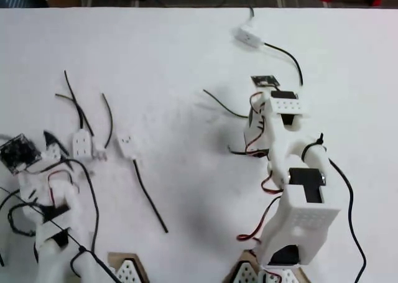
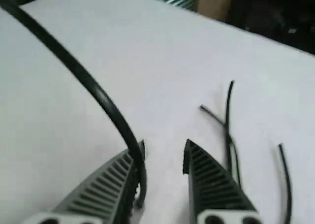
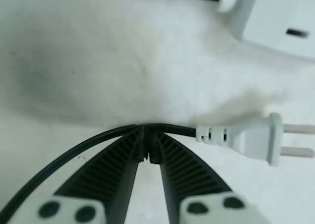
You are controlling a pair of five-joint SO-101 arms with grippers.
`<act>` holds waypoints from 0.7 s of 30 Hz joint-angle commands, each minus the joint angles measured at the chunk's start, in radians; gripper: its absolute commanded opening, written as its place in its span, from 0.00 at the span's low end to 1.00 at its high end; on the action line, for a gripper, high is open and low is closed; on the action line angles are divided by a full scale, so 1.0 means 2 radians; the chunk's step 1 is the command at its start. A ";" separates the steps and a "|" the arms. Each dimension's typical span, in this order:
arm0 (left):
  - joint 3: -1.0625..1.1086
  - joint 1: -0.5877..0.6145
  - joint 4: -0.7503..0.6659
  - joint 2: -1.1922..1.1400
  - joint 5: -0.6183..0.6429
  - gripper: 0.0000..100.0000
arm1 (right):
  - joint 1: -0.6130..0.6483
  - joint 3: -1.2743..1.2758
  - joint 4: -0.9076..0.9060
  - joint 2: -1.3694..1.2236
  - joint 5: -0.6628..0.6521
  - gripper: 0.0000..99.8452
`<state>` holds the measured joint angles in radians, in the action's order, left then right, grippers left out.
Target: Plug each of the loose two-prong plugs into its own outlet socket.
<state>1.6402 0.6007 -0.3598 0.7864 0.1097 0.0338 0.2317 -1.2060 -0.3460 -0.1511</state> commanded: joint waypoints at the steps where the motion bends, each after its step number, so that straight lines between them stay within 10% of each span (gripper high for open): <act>1: -0.054 -0.035 -0.015 0.003 0.011 0.11 | 0.005 -0.006 0.010 -0.007 0.002 0.02; 8: -0.091 -0.005 0.117 0.007 0.009 0.24 | 0.006 -0.006 0.010 -0.007 0.002 0.02; 21: -0.173 0.087 0.288 0.003 -0.246 0.24 | 0.007 -0.006 0.010 -0.007 -0.011 0.02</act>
<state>1.4208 0.7633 0.0683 0.7848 -0.2984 0.0338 0.2317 -1.2060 -0.3460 -0.1511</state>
